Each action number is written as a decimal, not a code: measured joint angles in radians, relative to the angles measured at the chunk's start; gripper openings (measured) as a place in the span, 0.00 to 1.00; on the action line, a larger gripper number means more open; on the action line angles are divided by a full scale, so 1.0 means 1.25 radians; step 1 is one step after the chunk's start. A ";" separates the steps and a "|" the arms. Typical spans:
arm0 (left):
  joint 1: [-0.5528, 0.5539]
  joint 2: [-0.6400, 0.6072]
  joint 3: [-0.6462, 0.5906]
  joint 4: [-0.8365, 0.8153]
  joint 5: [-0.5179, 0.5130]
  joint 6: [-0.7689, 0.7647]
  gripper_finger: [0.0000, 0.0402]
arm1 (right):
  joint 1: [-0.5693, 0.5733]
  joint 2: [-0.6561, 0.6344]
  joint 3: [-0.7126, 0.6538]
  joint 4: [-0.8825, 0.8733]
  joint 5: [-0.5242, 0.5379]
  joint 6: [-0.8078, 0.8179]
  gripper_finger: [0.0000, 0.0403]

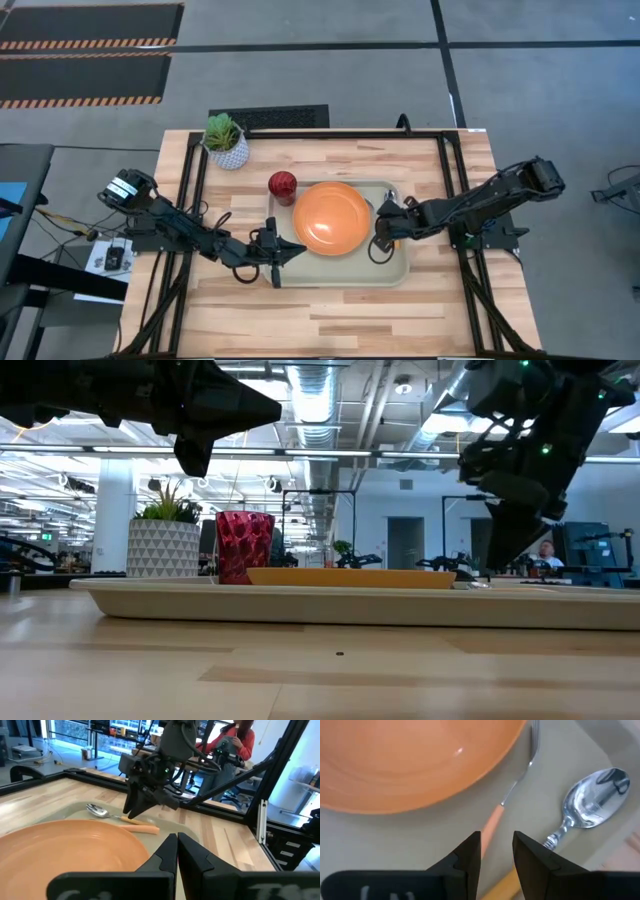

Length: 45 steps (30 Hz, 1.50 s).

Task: Pick and place plate/cup/fork/spoon on tray
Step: Put the orange fork on the gray serving tray between the orange plate and the yellow spoon

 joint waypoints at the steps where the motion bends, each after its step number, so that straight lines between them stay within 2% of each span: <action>1: 0.000 0.000 0.000 0.000 0.000 0.000 0.00 | 0.002 0.000 0.000 0.005 0.000 0.003 0.34; 8: 0.000 0.000 0.000 -0.006 0.000 0.000 0.00 | 0.004 0.000 0.000 0.010 0.000 0.011 0.35; 18: 0.000 0.000 0.000 -0.014 -0.001 0.000 0.00 | 0.025 0.026 0.000 0.009 0.010 0.072 0.32; 35: 0.000 0.000 0.000 -0.018 -0.001 0.008 0.00 | -0.002 0.024 0.001 0.015 -0.002 0.109 0.32; 45: 0.000 0.000 0.000 -0.015 -0.001 0.008 0.00 | -0.015 0.124 0.001 0.040 -0.041 0.093 0.32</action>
